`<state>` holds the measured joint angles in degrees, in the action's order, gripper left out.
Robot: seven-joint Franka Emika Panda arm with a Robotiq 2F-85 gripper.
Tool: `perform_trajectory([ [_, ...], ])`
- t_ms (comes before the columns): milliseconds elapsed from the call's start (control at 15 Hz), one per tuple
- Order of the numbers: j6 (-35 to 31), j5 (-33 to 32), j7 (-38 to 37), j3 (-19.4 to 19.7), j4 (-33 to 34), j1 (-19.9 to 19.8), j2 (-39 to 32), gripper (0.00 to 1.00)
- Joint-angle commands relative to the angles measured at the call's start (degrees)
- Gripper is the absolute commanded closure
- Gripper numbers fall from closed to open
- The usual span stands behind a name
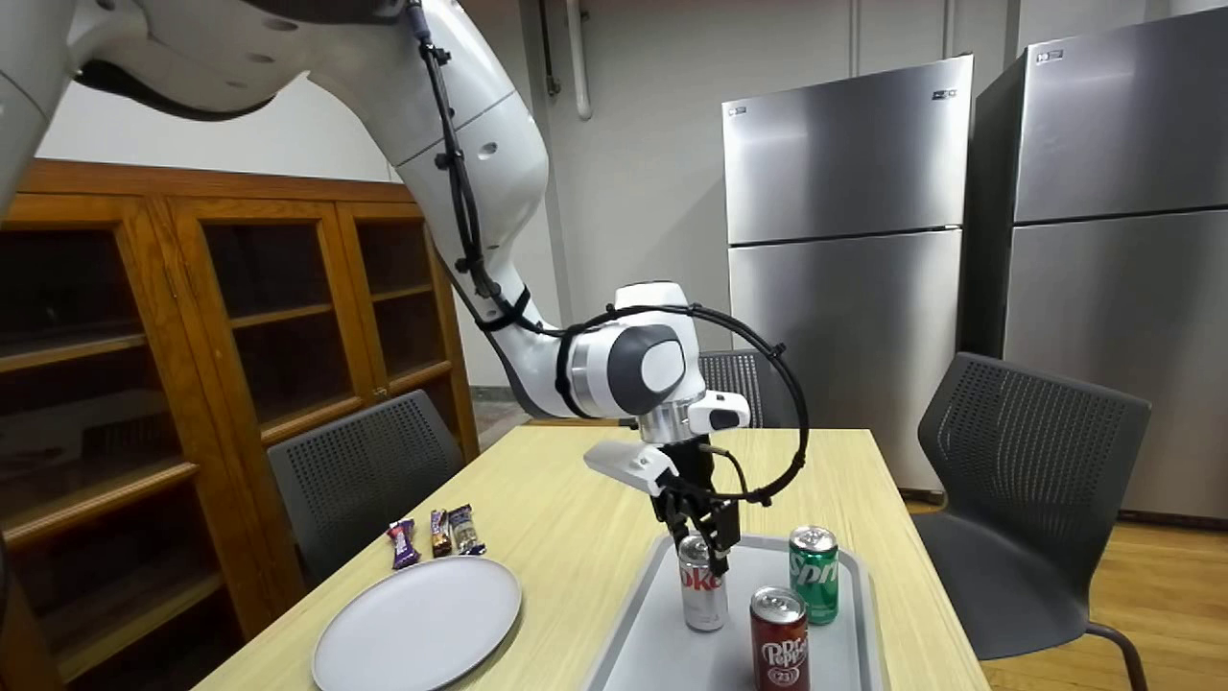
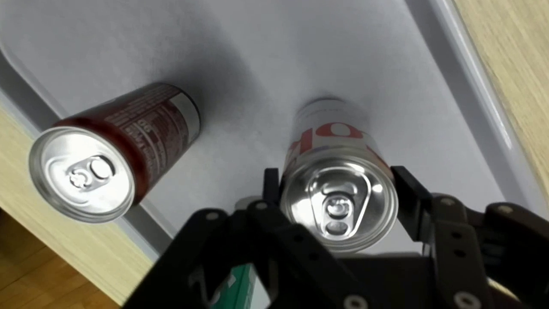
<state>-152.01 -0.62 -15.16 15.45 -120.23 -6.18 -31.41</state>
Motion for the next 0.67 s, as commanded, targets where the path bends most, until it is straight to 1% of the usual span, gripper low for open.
perform_trajectory([
  [0, 0.5, 1.2, -0.5, -0.7, 1.8, -0.6, -0.7, 0.61],
  [600, -1.4, -0.6, 0.1, -0.4, -2.9, 1.8, 6.7, 0.61],
])
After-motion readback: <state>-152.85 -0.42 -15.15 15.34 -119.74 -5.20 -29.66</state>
